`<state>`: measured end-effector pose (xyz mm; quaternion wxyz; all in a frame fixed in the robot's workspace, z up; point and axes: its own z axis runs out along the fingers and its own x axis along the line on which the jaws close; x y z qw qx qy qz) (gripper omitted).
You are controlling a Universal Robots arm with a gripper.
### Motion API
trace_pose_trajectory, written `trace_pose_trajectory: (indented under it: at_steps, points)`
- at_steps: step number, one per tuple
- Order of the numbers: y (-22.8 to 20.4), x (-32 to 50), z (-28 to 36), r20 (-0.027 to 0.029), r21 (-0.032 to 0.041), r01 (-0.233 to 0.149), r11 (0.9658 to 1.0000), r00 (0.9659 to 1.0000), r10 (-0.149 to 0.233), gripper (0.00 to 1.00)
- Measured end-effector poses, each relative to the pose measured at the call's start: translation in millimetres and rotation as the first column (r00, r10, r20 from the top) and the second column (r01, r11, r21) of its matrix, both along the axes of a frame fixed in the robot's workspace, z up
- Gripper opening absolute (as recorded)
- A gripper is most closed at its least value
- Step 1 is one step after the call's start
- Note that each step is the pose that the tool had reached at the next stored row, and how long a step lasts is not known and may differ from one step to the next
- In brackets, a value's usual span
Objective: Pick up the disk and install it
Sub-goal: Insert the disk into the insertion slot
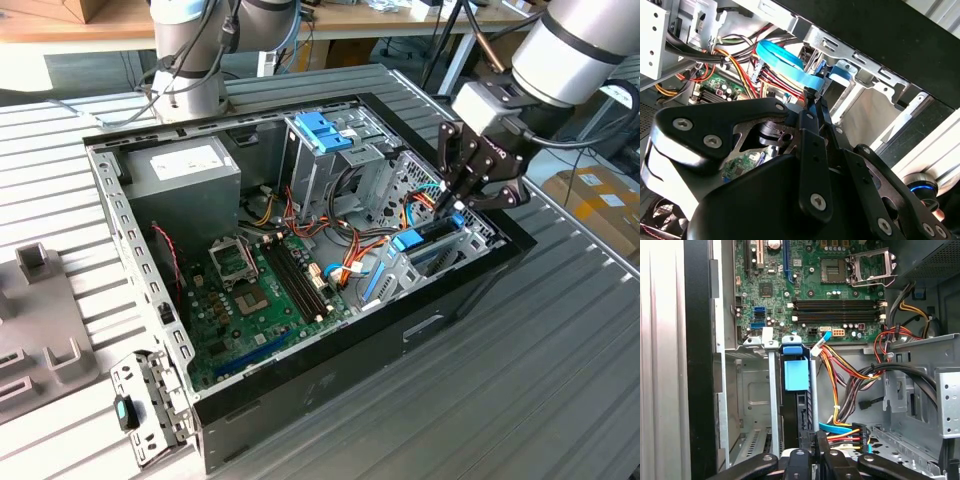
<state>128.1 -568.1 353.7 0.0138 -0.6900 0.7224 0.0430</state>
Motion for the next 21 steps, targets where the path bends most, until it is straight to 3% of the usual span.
trace_pose_trajectory:
  at_steps: [16, 18, 21]
  points:
    - [-2.0, -0.4, -0.2, -0.0006, -0.0001, 0.0, 1.0, 1.0, 0.0, 0.16]
    - [-2.0, -0.4, -0.9, -0.0217, 0.0003, 0.0, 1.0, 0.9998, 0.0, 0.16]
    - [-2.0, -0.4, -1.7, -0.0649, 0.0002, 0.0, 1.0, 0.9979, 0.0, 0.16]
